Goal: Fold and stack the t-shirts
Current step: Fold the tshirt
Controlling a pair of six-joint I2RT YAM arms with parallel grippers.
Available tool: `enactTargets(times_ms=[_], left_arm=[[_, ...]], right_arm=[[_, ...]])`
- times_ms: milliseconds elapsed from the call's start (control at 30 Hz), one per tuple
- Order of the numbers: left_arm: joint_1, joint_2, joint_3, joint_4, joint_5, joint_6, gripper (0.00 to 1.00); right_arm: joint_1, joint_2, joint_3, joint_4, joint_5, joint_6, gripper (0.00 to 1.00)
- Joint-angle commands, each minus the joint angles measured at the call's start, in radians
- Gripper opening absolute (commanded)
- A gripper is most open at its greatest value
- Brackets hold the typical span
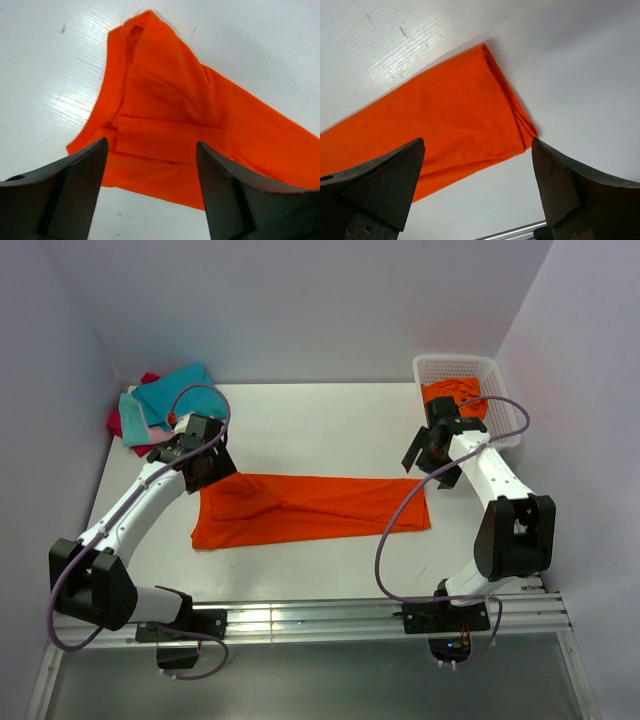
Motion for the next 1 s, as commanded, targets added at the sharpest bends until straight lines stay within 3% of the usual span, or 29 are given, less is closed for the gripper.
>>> enactTargets(times_ms=[0, 133, 200, 367, 433, 500, 567, 600, 767, 967], left_arm=[[-0.002, 0.043, 0.02, 0.024, 0.054, -0.043, 0.74], [-0.004, 0.124, 0.009, 0.019, 0.094, -0.115, 0.66], [-0.004, 0.158, 0.007, 0.013, 0.121, -0.126, 0.58], [-0.005, 0.25, 0.004, 0.021, 0.158, -0.139, 0.42], [-0.005, 0.284, 0.01, 0.018, 0.16, -0.138, 0.32], [-0.005, 0.312, 0.023, 0.007, 0.155, -0.135, 0.16], [-0.005, 0.364, 0.047, -0.01, 0.141, -0.133, 0.05], [-0.005, 0.387, 0.061, -0.017, 0.134, -0.129, 0.0], [-0.005, 0.563, 0.173, -0.054, 0.092, -0.097, 0.0], [-0.004, 0.775, 0.442, -0.108, 0.039, -0.044, 0.0]], right_arm=[[0.024, 0.061, 0.031, 0.029, -0.039, -0.026, 0.91], [0.069, 0.166, 0.062, 0.04, -0.085, -0.043, 0.75], [0.09, 0.227, 0.074, 0.033, -0.094, -0.049, 0.56], [0.112, 0.334, 0.075, 0.045, -0.071, -0.072, 0.32], [0.11, 0.367, 0.094, 0.04, -0.054, -0.079, 0.31], [0.112, 0.411, 0.121, 0.039, -0.044, -0.09, 0.19], [0.112, 0.449, 0.141, 0.023, -0.025, -0.102, 0.0], [0.115, 0.462, 0.158, 0.017, -0.018, -0.11, 0.0], [0.135, 0.435, 0.103, -0.006, -0.01, -0.139, 0.0], [0.168, 0.332, -0.073, 0.006, -0.088, -0.135, 0.0]])
